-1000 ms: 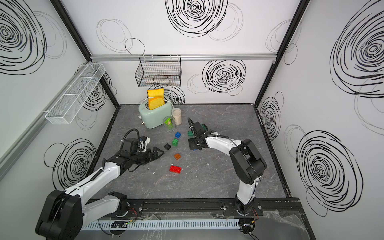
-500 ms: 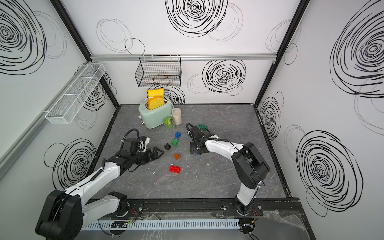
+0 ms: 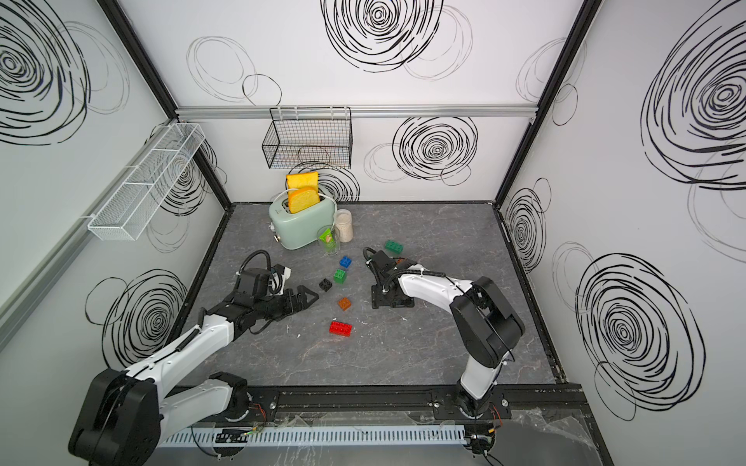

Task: Assemble the letter f with lego
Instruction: Assemble the lego brick with the lego brick, then pick up the lego brick from the center of the board.

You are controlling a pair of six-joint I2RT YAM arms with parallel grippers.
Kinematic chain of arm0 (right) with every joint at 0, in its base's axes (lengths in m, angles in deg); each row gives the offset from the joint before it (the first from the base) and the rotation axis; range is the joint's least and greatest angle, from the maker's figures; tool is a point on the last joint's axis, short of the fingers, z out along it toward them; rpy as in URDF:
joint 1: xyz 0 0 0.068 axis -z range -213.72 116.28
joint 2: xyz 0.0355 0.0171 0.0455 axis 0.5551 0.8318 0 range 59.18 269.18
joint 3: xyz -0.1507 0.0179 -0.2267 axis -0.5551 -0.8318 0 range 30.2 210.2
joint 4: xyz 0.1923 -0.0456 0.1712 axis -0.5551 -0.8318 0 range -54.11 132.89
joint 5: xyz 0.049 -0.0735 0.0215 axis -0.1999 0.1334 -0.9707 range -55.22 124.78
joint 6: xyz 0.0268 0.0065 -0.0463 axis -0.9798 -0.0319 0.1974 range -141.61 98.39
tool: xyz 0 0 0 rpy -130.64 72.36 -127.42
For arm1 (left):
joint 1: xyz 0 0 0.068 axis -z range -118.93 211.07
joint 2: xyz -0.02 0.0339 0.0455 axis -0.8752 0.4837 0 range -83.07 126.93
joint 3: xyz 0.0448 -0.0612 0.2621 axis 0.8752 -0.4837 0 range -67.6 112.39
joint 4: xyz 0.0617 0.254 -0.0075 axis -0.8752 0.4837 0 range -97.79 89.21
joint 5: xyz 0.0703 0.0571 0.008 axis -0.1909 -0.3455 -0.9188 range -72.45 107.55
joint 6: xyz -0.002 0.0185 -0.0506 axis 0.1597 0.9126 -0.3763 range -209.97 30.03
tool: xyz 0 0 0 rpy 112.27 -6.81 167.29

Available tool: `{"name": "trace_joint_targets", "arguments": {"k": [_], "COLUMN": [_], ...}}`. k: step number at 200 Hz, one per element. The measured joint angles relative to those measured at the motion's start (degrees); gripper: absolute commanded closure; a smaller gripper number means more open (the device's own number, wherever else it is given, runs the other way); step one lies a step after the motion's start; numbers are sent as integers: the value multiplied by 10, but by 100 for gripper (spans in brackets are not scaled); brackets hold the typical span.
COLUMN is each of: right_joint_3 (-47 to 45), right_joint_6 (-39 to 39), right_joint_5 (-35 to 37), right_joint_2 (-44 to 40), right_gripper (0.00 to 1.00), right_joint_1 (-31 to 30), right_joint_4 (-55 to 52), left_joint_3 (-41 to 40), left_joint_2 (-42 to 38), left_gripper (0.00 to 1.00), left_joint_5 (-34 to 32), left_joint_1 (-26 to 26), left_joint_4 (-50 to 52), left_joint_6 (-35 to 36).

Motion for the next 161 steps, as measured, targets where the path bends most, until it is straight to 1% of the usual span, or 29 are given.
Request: {"name": "trace_joint_targets", "arguments": {"k": [39,51,59,75,84,101,116,129,145,161], "right_joint_3": [5,13,22,45,62,94,120,142,161,177], "right_joint_6": [3,6,11,20,26,39,50,57,61,64], "right_joint_5": [1,0,-3,-12,-17,-26,-31,-38,-47,-52], "right_joint_2": [-2,-7,-13,-27,-31,-26,-6,25,72,119], "right_gripper": [8,2,1,0,1,3,6,12,16,19], "right_joint_1": [0,4,8,30,54,106,152,185,208,214], "right_joint_4": [-10,-14,-16,-15,-14,-5,4,12,20,24], "left_joint_3": [0,0,0,0,0,0,0,0,0,0], "left_joint_2": [-1,-1,-1,-1,-1,0,3,9,15,20], "left_gripper": [2,2,2,2,2,2,2,2,2,2], "left_joint_5": [-3,-5,-6,-7,-8,-8,-8,-8,-8,-8], "left_joint_1": [0,0,0,0,0,0,0,0,0,0], "left_joint_4": [0,0,1,1,1,1,1,1,1,2], "left_joint_6": [0,0,0,0,0,0,0,0,0,1]}}
